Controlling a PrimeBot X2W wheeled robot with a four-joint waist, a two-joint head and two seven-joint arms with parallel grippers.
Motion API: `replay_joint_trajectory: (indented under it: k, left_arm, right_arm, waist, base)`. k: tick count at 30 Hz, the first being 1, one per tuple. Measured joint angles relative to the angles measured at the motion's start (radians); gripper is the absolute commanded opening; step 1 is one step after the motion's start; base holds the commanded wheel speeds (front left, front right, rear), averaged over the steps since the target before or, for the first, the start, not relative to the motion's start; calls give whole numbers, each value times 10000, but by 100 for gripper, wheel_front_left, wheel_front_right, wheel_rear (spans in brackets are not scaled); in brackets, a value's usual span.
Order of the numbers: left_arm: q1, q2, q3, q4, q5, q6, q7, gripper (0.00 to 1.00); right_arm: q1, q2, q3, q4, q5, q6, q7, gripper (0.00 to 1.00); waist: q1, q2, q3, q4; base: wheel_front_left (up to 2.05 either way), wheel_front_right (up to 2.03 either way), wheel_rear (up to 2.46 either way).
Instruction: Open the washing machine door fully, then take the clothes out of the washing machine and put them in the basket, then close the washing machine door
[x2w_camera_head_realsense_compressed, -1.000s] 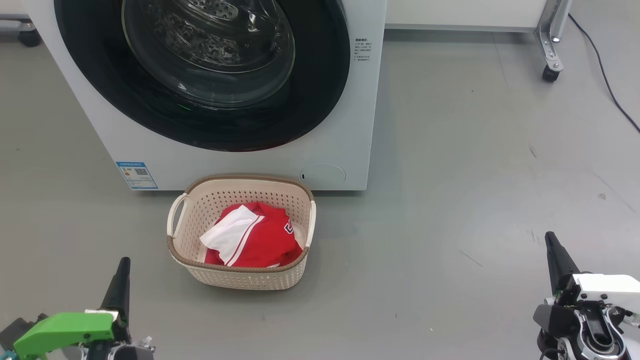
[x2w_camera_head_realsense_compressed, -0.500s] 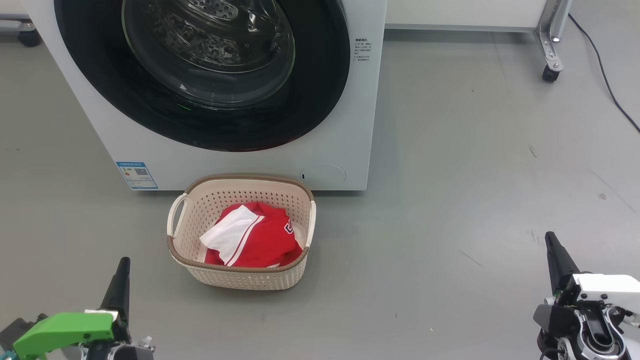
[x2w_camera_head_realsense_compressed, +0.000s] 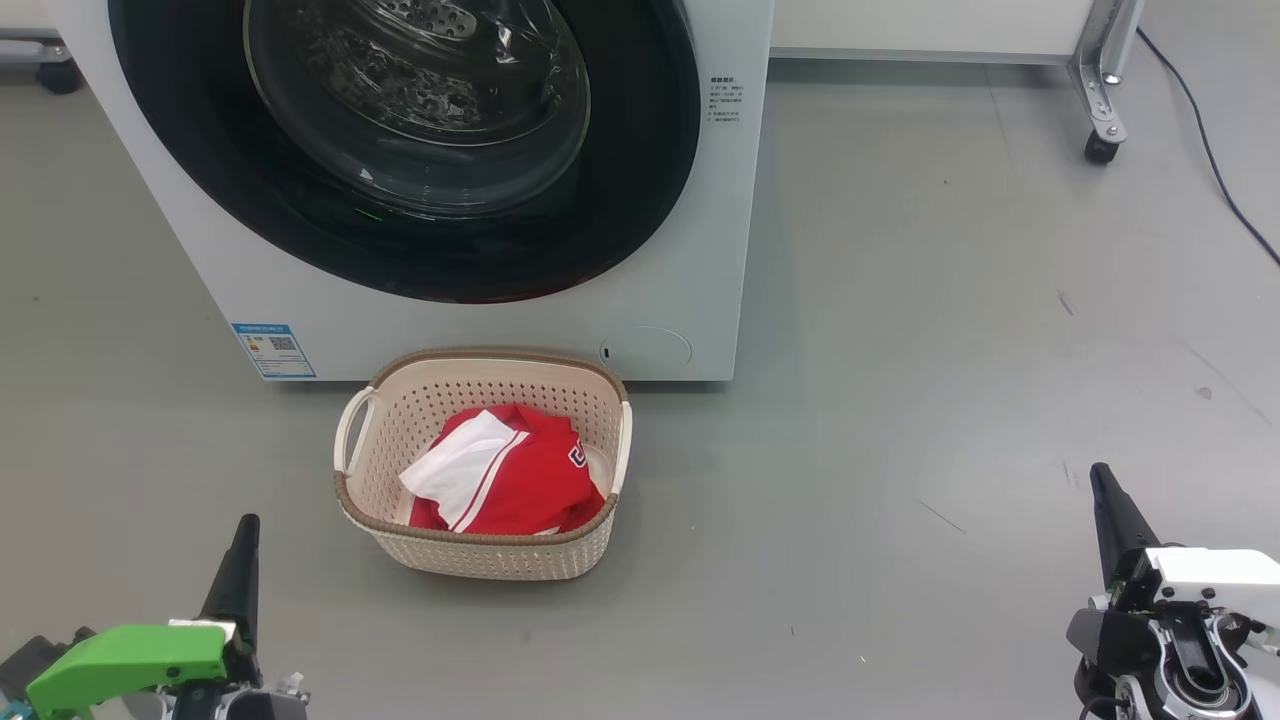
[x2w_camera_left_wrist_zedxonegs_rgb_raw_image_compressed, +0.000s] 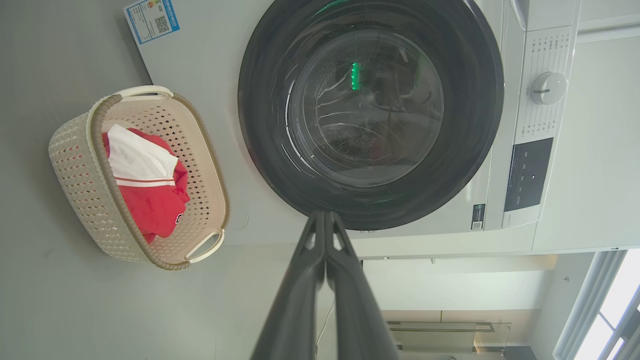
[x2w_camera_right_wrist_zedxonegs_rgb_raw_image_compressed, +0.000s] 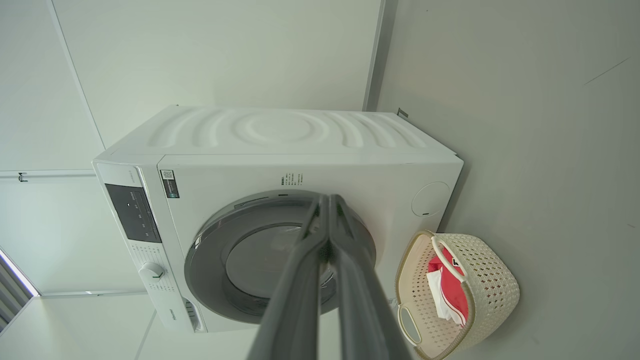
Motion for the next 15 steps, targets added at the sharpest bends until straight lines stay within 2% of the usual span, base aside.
replay_joint_trajectory:
  k: [15]
  left_arm:
    - [-2,0,12,0,0,0,2,0]
  right_arm:
    - [-1,0,-2,0,0,0,0,0]
  waist:
    - [0,0,1,1]
  base:
    - [0,0,0]
